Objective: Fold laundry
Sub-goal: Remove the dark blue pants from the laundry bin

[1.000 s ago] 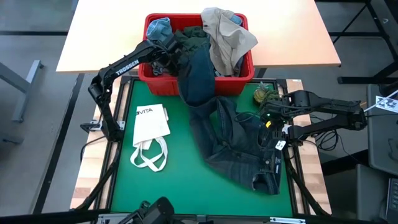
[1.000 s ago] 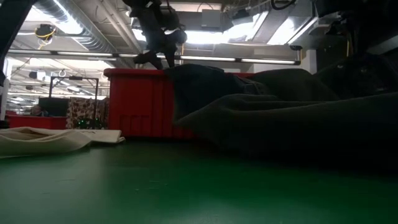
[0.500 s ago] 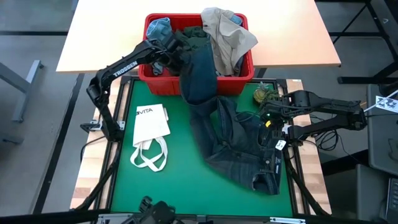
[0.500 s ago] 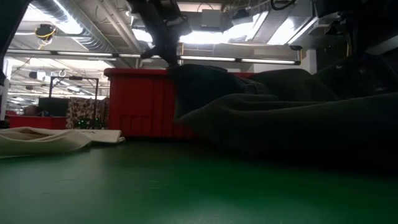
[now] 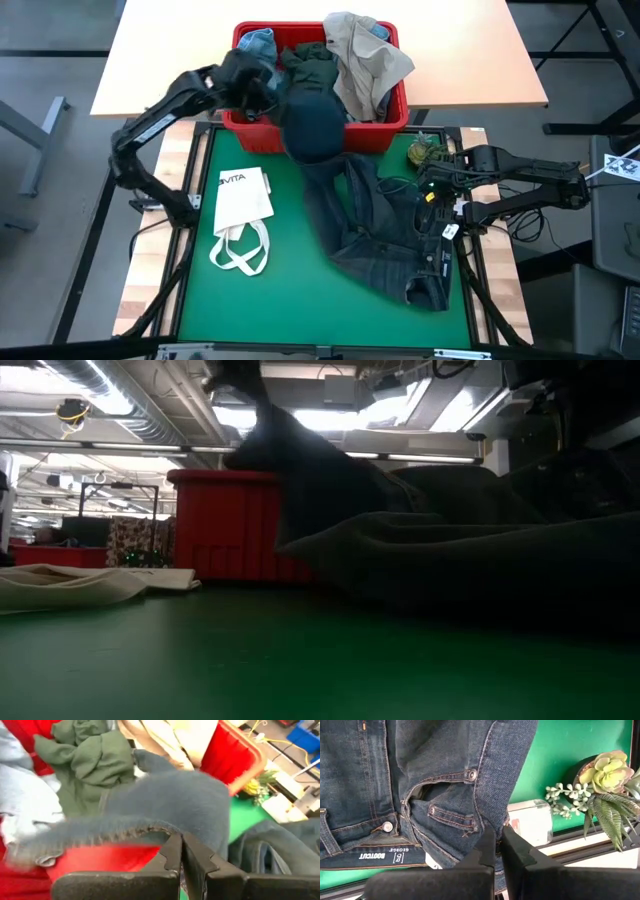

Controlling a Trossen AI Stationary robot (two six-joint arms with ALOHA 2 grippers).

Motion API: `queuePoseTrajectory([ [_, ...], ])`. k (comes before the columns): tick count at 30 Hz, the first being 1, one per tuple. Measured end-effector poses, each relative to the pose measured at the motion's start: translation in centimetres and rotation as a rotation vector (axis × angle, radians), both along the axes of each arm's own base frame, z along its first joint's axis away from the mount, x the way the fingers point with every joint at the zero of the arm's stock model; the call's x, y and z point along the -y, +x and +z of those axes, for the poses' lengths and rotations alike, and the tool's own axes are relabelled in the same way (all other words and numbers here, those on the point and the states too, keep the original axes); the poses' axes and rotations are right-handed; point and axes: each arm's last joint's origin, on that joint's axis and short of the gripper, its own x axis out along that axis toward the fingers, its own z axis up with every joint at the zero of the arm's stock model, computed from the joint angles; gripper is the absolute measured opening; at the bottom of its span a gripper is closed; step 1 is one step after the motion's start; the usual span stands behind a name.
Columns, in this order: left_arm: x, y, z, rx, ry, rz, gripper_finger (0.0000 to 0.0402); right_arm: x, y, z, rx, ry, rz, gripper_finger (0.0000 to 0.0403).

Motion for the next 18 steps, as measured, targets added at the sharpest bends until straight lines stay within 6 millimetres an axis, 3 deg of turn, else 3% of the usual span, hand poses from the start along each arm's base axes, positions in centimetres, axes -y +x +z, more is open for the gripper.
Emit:
queuePoseTrajectory([
  [9, 6.6, -3.1, 1.1, -0.109, 0.012, 0.045, 0.0, 0.1, 0.0, 0.0, -0.003, -0.018, -0.005, 0.0012],
  [18, 10.6, -3.3, -0.7, -0.263, -0.136, 0.069, 0.0, 0.1, 0.0, 0.0, -0.003, -0.017, -0.005, 0.0012],
])
